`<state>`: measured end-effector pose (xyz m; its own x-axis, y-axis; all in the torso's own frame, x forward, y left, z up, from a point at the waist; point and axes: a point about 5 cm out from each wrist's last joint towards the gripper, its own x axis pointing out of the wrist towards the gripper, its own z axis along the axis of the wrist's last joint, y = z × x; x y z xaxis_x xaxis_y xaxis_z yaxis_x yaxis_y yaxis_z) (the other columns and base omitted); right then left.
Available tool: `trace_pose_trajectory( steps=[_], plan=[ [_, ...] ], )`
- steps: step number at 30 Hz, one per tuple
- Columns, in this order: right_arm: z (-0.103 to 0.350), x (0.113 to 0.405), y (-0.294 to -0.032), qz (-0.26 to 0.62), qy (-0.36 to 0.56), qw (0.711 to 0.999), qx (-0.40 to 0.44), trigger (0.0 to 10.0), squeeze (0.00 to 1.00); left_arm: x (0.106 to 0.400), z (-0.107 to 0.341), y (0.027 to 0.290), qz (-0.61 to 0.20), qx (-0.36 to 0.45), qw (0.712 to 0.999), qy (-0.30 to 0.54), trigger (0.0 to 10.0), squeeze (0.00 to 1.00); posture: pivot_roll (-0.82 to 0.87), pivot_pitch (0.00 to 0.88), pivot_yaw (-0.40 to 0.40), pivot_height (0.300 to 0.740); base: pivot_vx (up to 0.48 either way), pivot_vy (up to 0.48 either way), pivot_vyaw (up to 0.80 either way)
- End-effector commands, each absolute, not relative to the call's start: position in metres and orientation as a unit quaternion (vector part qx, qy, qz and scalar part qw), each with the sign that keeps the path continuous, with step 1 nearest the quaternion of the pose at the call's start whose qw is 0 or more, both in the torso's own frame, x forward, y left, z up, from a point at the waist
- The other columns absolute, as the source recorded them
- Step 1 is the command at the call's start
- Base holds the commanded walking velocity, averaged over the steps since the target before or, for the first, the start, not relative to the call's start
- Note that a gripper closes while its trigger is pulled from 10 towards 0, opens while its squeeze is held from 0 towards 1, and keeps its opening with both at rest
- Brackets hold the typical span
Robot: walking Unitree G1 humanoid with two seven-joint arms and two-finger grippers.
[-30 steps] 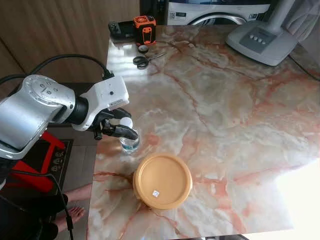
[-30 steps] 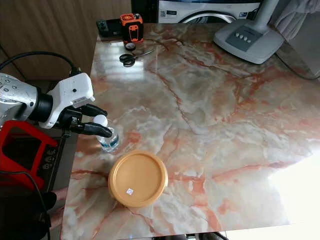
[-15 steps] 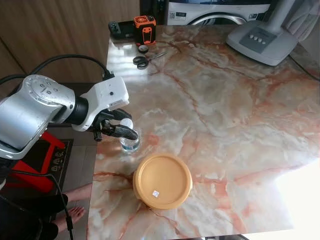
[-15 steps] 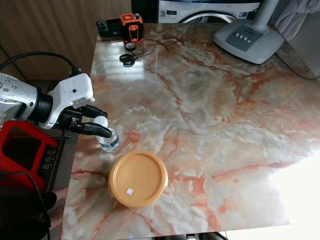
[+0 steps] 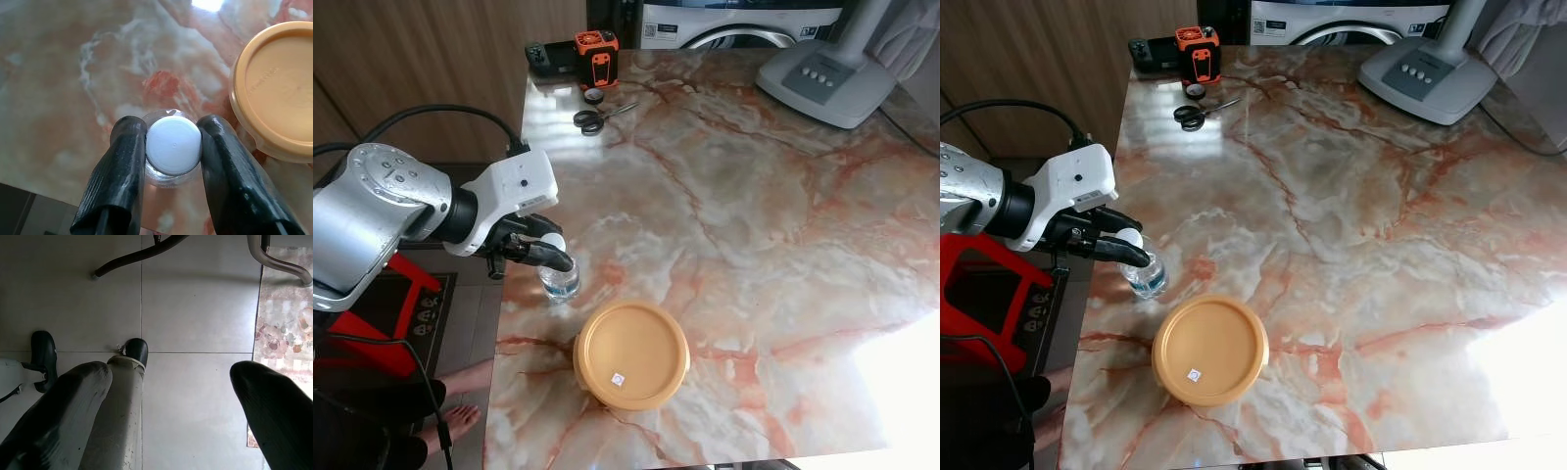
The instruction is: Restocking fridge
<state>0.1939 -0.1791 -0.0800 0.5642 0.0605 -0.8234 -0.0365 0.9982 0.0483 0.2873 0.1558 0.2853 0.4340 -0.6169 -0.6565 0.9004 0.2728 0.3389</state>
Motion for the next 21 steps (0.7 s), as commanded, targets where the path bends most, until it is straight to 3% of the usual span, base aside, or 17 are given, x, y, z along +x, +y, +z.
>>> trace_pose_trajectory(
  steps=[1, 2, 6, 9, 10, 11, 14, 18, 21],
  plan=[
    [-0.086, 0.183, -0.179, 0.019, 0.483, 0.875, 0.023, 10.0, 0.0, 0.299, 0.285, 0.165, -0.412, 0.351, 0.819, 0.192, 0.0, 0.0, 0.13, 0.21, -0.043, 0.74, 0.0, 0.0, 0.0],
    [-0.086, 0.183, -0.179, 0.019, 0.483, 0.875, 0.023, 10.0, 0.0, 0.299, 0.285, 0.165, -0.412, 0.351, 0.819, 0.192, 0.0, 0.0, 0.13, 0.21, -0.043, 0.74, 0.0, 0.0, 0.0],
    [-0.086, 0.183, -0.178, 0.02, 0.483, 0.875, 0.025, 10.0, 0.0, 0.311, 0.288, 0.18, -0.289, 0.381, 0.866, 0.145, 0.0, 0.0, 0.13, 0.211, -0.045, 0.74, 0.0, 0.0, 0.0],
    [-0.086, 0.183, -0.178, 0.02, 0.484, 0.875, 0.024, 10.0, 0.0, 0.315, 0.295, 0.183, -0.245, 0.356, 0.895, 0.113, 0.0, 0.0, 0.13, 0.21, -0.047, 0.74, 0.0, 0.0, 0.0],
    [-0.086, 0.183, -0.178, 0.021, 0.484, 0.875, 0.023, 10.0, 0.0, 0.315, 0.3, 0.183, -0.225, 0.336, 0.911, 0.082, 1.9, 0.0, 0.13, 0.208, -0.048, 0.74, 0.0, 0.0, 0.0],
    [-0.086, 0.183, -0.178, 0.021, 0.484, 0.874, 0.022, 10.0, 0.0, 0.316, 0.302, 0.184, -0.204, 0.325, 0.922, 0.06, 10.0, 0.0, 0.13, 0.206, -0.05, 0.74, 0.0, 0.0, 0.0],
    [-0.086, 0.183, -0.179, 0.021, 0.484, 0.875, 0.021, 10.0, 0.0, 0.313, 0.303, 0.187, -0.119, 0.296, 0.947, -0.022, 10.0, 0.0, 0.12, 0.203, -0.052, 0.74, 0.0, 0.0, 0.0],
    [-0.086, 0.183, -0.179, 0.02, 0.484, 0.875, 0.02, 10.0, 0.0, 0.309, 0.299, 0.187, -0.074, 0.294, 0.951, -0.057, 10.0, 0.0, 0.12, 0.2, -0.051, 0.74, 0.0, 0.0, 0.0],
    [-0.086, 0.183, -0.18, 0.019, 0.482, 0.875, 0.02, 10.0, 0.0, 0.301, 0.29, 0.187, 0.017, 0.292, 0.95, -0.113, 10.0, 0.0, 0.11, 0.192, -0.049, 0.74, 0.0, 0.0, 0.0]
  ],
)
